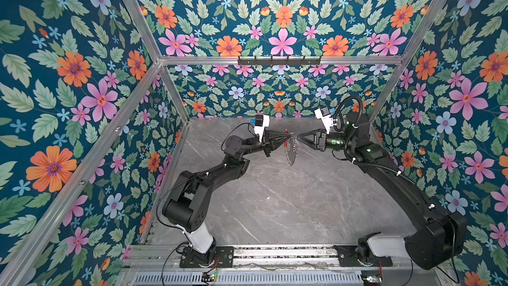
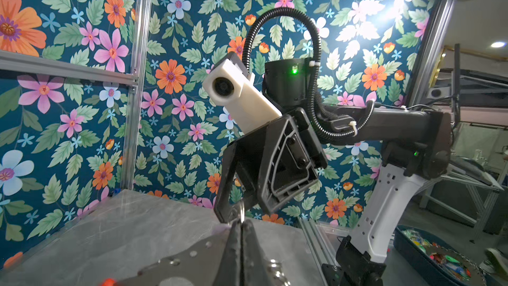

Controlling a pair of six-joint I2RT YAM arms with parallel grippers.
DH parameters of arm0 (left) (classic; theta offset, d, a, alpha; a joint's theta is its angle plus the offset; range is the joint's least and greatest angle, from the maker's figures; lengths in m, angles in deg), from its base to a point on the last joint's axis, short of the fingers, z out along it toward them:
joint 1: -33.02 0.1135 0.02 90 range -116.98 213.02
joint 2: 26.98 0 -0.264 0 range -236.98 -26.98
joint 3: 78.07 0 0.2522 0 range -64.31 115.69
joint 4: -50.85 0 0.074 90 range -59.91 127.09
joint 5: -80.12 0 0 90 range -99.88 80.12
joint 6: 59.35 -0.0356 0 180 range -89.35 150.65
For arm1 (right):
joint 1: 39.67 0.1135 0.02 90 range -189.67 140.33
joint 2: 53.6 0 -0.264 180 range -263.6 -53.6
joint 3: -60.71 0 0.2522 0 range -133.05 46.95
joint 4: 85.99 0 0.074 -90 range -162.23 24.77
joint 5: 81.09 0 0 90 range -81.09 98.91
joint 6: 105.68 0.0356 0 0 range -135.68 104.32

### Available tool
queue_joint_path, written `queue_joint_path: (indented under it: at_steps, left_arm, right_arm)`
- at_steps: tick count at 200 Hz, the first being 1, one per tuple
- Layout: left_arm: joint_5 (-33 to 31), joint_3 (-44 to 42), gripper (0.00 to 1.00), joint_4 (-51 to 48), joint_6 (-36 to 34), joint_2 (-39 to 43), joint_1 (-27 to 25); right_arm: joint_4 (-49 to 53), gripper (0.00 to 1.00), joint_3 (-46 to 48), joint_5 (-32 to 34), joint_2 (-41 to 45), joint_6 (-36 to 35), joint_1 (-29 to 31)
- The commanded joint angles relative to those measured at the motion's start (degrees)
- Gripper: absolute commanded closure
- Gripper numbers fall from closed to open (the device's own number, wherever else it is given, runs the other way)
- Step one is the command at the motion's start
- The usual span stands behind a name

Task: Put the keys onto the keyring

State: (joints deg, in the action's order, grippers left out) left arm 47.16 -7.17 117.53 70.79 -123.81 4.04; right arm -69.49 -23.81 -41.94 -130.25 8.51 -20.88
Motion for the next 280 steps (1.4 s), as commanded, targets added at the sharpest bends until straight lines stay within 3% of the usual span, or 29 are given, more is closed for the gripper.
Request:
queue_joint_path:
  at_steps: [1, 66, 128, 158, 210, 262, 280]
  left_arm:
    - [-1.03, 0.51, 1.00, 9.13, 5.23, -0.49, 0.06]
    - [-1.49, 1.65, 1.00, 12.40, 8.36, -1.50, 0.06]
    - [-1.86, 2.61, 1.00, 13.24, 9.30, -2.59, 0.14]
    - [-2.00, 3.25, 1.00, 13.77, 9.87, -2.92, 0.15]
    - [-2.27, 3.75, 1.00, 14.74, 10.69, -3.20, 0.23]
    - [-2.37, 3.85, 1.00, 15.22, 10.72, -3.23, 0.19]
    - [-2.36, 3.79, 1.00, 15.27, 10.72, -3.09, 0.32]
  right_arm:
    - [-6.11, 0.58, -0.45, -2.23, -0.64, 3.05, 0.01]
    - [-10.67, 0.58, -1.35, -4.75, -3.16, 5.58, 0.02]
    - [-16.11, 0.72, -0.91, -7.27, -3.34, 9.38, 0.01]
    - [-16.72, 0.74, -0.79, -7.71, -3.73, 9.92, 0.25]
    - [-17.66, 0.94, -0.19, -7.71, -4.22, 10.42, 0.99]
    - [-19.26, 0.96, 1.36, -7.66, -4.22, 11.24, 1.19]
    - [-19.19, 0.90, 1.84, -7.50, -3.98, 11.29, 1.25]
